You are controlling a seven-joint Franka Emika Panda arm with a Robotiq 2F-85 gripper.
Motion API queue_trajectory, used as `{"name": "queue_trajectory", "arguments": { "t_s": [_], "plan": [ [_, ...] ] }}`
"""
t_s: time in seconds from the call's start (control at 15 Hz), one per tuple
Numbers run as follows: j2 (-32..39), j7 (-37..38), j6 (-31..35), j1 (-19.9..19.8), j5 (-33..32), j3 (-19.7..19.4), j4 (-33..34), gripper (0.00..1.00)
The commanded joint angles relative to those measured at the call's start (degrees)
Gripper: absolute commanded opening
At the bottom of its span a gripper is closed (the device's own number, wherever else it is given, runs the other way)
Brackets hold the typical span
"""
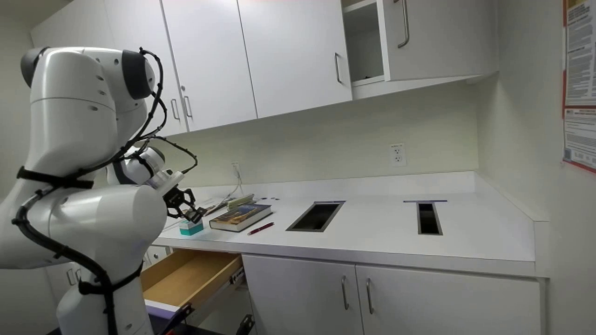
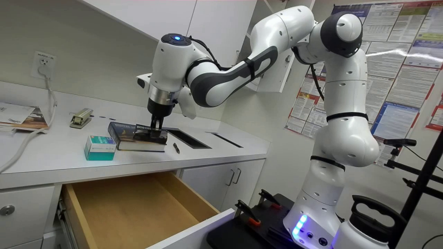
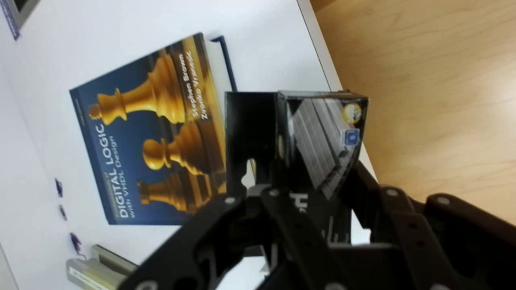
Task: Open the drawer,take out the brown card,put it back and put it on the counter and close it
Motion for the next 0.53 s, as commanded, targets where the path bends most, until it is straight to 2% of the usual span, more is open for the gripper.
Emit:
{"name": "queue_trajectory", "arguments": {
  "t_s": [0.0, 0.2, 0.27, 0.33, 0.47],
  "plan": [
    [-0.5, 0.7, -0.7, -1.6, -0.7, 1.3, -0.5, 0.41],
    [-1.3, 1.0, -0.8, -1.9, -0.9, 1.3, -1.5, 0.41],
    [-0.4, 3.4, -1.4, -1.5, -1.8, 0.9, -0.6, 0.16],
    [0.9, 6.5, -2.0, -1.8, -1.0, 0.2, 1.4, 0.16],
    [1.9, 8.1, -1.7, -4.1, 0.8, -1.4, 3.3, 0.16]
  ]
}}
